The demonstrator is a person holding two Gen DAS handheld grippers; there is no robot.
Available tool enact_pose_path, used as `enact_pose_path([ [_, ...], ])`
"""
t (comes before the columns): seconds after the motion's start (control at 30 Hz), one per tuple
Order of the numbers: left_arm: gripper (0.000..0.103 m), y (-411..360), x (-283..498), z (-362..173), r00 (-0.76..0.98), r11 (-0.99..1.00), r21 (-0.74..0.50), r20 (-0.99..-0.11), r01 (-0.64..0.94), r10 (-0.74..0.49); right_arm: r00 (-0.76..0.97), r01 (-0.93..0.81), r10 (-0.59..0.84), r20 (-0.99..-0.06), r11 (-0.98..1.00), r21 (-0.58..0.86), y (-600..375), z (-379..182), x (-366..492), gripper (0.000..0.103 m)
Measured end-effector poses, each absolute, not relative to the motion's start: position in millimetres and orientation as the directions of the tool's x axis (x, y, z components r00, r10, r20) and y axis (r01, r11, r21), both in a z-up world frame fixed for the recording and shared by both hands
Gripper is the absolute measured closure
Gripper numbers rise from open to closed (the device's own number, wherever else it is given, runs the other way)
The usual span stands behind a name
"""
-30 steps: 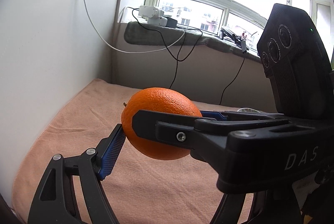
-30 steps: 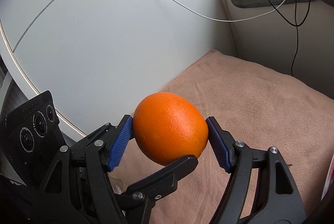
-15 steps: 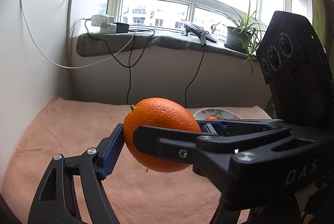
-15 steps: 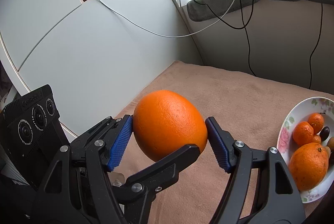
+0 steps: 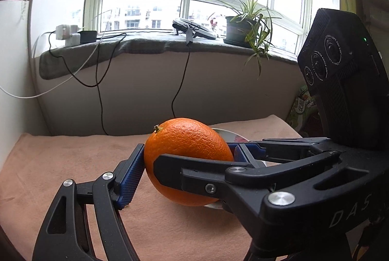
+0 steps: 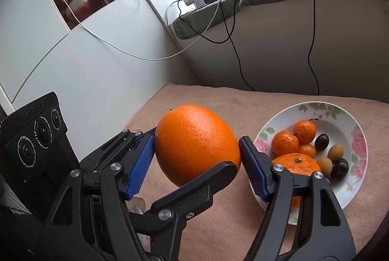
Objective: Organize fruits
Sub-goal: 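Lower the large orange onto the plate fruits and open the right tool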
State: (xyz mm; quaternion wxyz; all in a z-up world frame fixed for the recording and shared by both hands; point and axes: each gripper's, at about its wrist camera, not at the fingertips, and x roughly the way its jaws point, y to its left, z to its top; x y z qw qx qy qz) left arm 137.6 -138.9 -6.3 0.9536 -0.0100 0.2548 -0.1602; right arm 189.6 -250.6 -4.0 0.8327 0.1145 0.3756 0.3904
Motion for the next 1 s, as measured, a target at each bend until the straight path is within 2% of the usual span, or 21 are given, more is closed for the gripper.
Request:
enact_pose_path([
  [0.53, 0.03, -216, 189, -17, 0.73, 0.889, -0.141, -0.522, 0.436, -0.441, 0.477, -0.453, 0.672, -0.566, 0.74, 0.497, -340, -17, 237, 0.029],
  [1.0, 0.03, -248, 234, -41, 0.648, 0.882, -0.152, -0.625, 0.445, -0.435, 0.448, -0.388, 0.651, -0.612, 0.759, 0.523, -367, -51, 281, 0.029],
])
